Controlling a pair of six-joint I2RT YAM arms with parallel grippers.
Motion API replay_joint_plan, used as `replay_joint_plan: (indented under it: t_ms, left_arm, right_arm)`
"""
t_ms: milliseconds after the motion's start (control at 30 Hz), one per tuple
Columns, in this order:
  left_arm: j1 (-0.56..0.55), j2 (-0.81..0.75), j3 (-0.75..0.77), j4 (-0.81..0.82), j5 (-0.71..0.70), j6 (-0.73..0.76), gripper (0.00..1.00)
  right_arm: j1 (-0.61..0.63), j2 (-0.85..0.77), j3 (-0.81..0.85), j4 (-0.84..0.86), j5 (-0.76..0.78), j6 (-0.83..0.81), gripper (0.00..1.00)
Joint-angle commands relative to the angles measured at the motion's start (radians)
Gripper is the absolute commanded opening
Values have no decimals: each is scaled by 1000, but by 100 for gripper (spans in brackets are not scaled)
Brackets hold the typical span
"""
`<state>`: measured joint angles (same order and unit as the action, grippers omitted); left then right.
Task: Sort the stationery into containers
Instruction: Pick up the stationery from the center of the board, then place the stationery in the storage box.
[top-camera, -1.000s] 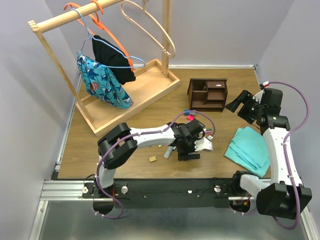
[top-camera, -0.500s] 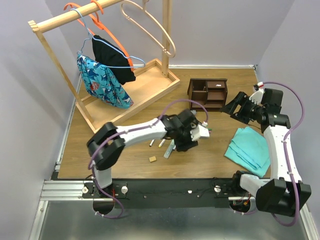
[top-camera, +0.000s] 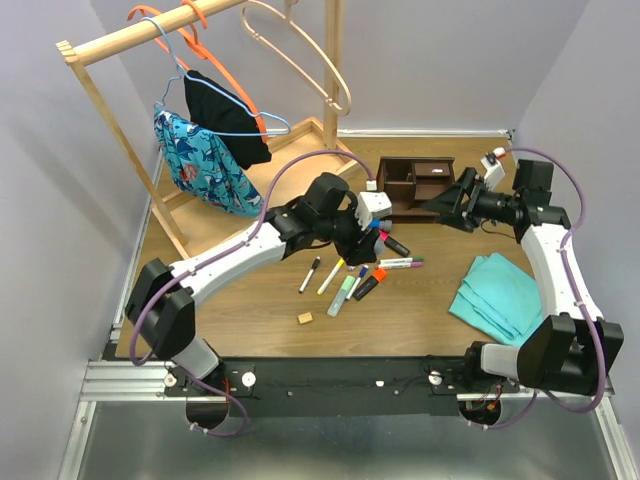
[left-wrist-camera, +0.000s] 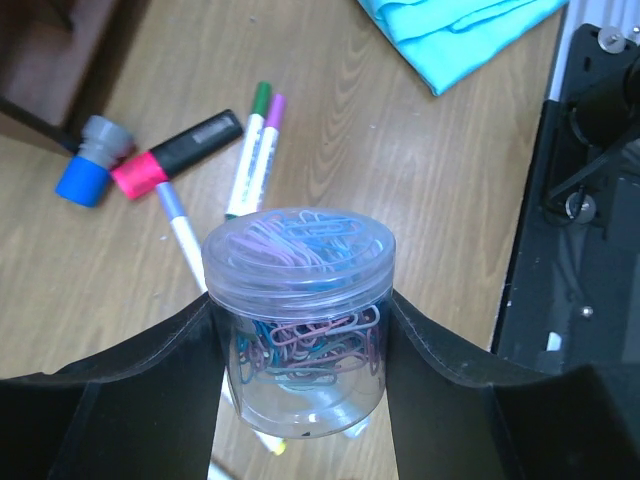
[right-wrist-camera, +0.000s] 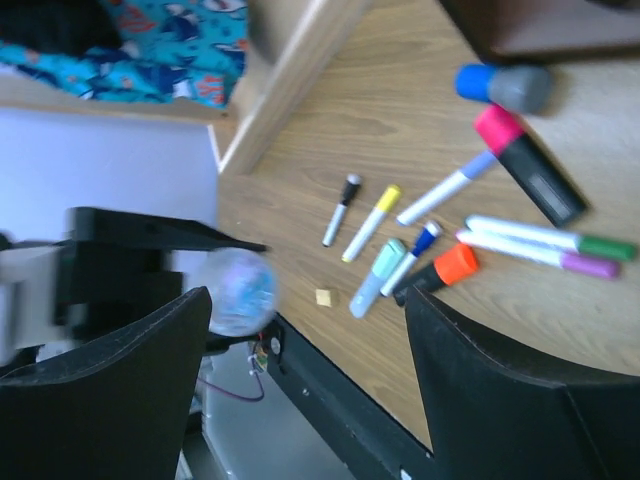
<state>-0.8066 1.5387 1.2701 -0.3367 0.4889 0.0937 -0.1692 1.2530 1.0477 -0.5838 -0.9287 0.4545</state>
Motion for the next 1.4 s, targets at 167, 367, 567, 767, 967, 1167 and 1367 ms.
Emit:
replay_joint_plan:
  t_ms: [167,367,567,767,967,1167,1367]
  left_arm:
    - [-5,77,113,48,82,-80,48]
    - [-5,80,138,53,99,-115,49]
    - [-8,69,133,56,115,-123,50]
    - [-25,69,127,57,122,-114,50]
    - [-40,70,126,53,119,-107,50]
    - [-45,83,127,45,109,-100,51]
    - [-48,92,137,28,83,-52,51]
  right_arm:
    - [132,66,101,47,-81,26,94]
    - [168,106,74,9,-44,-23,100]
    - [224,129,87,32,-25,-19,100]
    - [261,148,104,13,-27,-30,98]
    - [287,132,81,10,-32,-39,93]
    - [303,117,81,-27,-53,-62,90]
    - [304,102,78,-59,-73,-88,87]
